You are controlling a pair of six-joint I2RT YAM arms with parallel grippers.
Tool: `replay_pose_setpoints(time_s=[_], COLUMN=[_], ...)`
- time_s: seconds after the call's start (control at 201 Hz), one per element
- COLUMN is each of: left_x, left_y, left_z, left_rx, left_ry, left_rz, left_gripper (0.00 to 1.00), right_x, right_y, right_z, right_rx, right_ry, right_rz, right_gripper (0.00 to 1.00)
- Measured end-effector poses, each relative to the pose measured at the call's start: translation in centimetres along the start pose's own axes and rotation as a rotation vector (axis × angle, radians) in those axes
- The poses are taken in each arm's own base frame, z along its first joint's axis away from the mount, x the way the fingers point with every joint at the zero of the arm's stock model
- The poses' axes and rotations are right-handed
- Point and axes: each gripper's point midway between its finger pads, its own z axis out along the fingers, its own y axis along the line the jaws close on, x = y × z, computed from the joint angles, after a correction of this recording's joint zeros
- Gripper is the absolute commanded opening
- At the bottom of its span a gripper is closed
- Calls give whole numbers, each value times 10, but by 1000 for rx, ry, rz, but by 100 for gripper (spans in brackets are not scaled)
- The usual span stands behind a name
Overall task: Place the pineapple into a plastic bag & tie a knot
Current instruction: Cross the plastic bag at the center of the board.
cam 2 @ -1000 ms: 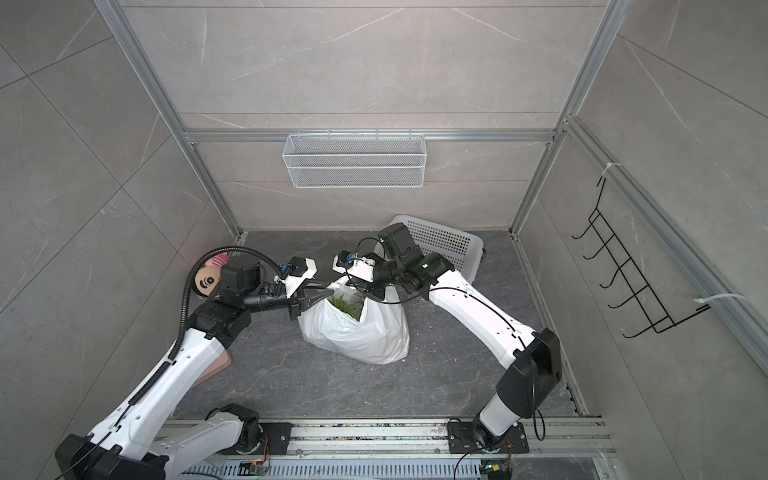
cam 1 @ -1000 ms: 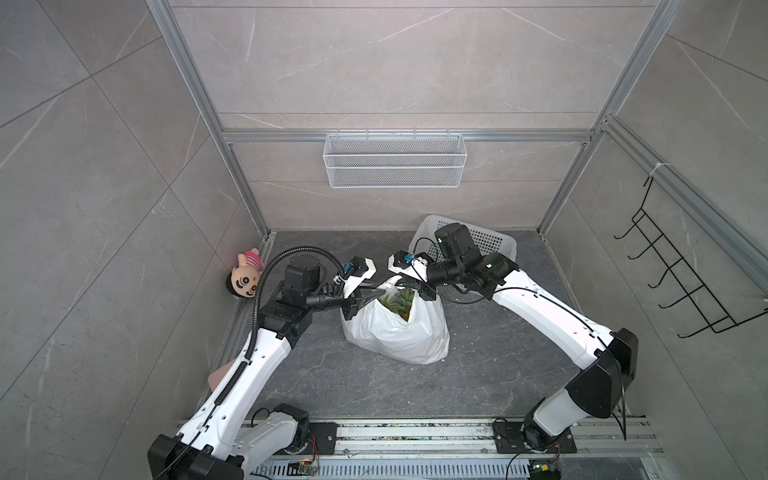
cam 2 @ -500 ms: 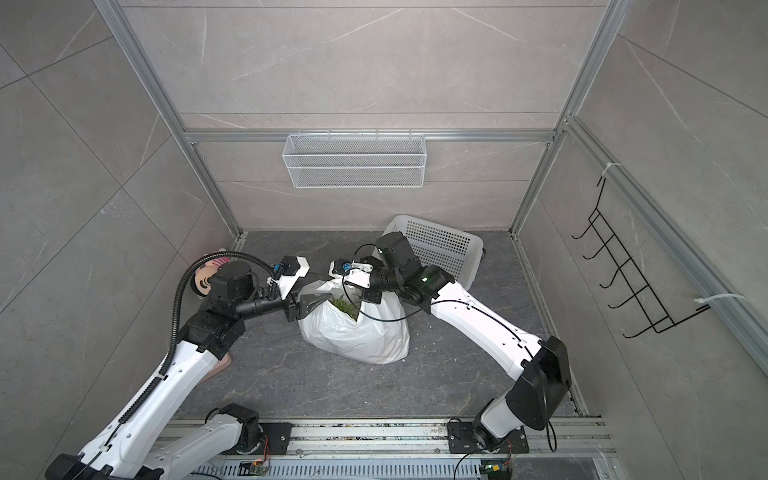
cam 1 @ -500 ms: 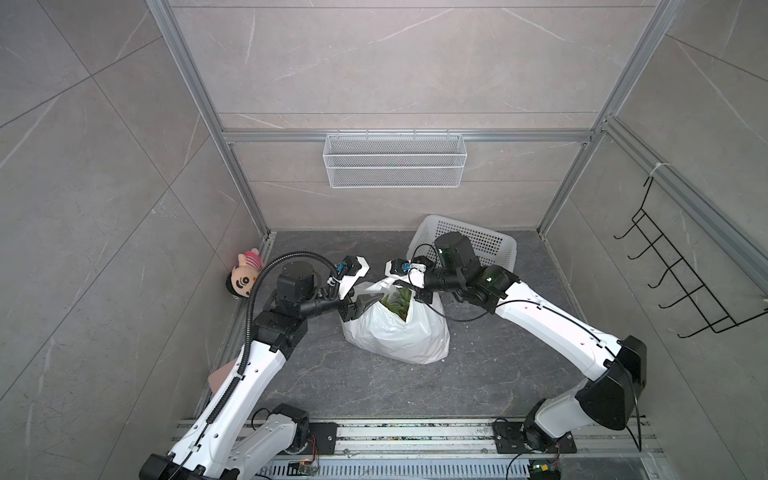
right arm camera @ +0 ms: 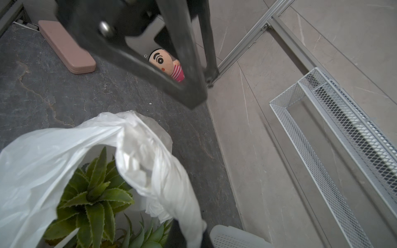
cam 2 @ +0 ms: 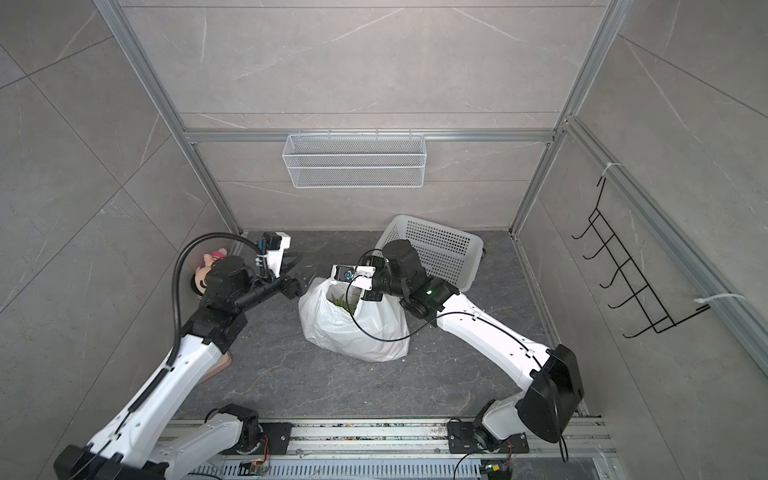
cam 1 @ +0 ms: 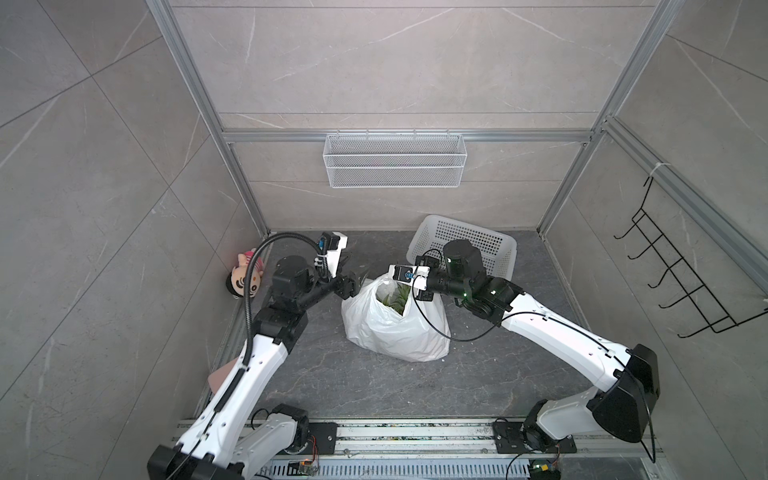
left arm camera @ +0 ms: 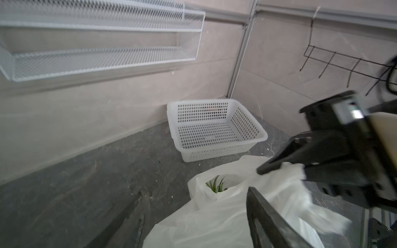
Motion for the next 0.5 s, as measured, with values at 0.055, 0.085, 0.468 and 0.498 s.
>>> replay_pose_setpoints(time_s=[0.055,0.085,0.468,0.498], left_x=[14,20,29,28], left_y=[9,12,-38,-41], left_z=[19,28,52,50], left_rx=[8,19,458,482], left_ry=[56,83,69,59], left_rz=[-35,-50,101,116], left_gripper=[72,72,69,69], right_x=[0,0,-18,-18], right_y=[-1,-1,-14,-14], right_z=[1,2,7,8], right_rx=[10,14,70,70], right_ry=[-10,-14,-114,-118], right_rz=[-9,-11,6,8], right_gripper=[0,0,0,0])
